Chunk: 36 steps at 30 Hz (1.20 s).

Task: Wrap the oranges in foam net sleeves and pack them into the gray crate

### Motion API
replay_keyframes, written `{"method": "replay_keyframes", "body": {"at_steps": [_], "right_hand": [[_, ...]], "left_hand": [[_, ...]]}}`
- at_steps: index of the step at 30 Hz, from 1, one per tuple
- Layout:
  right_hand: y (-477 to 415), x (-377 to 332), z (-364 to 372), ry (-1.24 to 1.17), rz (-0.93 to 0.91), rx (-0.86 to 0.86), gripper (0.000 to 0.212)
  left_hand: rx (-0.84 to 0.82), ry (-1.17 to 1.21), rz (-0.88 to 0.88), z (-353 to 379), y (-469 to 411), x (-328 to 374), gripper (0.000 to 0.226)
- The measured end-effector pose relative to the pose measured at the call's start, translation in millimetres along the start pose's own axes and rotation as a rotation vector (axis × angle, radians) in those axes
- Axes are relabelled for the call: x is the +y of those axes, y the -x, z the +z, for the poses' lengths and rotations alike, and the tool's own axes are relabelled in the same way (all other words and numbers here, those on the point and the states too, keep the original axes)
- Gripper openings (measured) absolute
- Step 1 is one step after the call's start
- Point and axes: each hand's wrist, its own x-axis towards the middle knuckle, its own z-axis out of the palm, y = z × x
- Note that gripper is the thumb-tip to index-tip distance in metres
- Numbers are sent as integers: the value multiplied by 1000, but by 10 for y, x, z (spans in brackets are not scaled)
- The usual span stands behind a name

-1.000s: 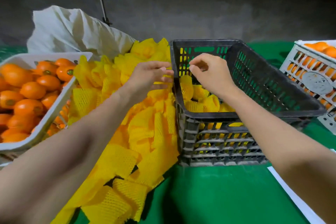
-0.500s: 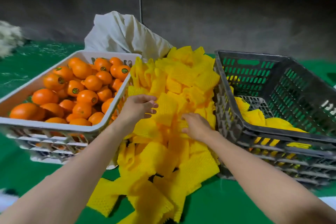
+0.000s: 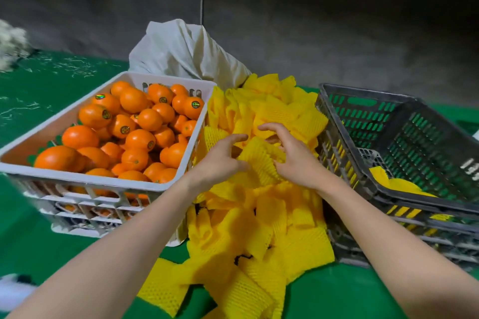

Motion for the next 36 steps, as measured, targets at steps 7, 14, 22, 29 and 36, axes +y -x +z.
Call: {"method": "replay_keyframes", "body": {"at_steps": [7,14,22,29,36], "right_hand": [[-123,-160,144,-77,38,353,12],[-239,-232,232,102,107,94,21],[-436,-351,61,-191,130,-84,22],[-843,-629,554,-11,-10,325,14],[-1158,-903,1424,-136,-12,400,16]], "left_hand": [[83,-1,-77,-106,73,-173,66],[3,-168,-91,-159,160,-231,88],[152,212,47,-427,177,-34,54],[327,311,168,-844,209,-55,42],[673,268,-33,-1660,37,-479,24]]}}
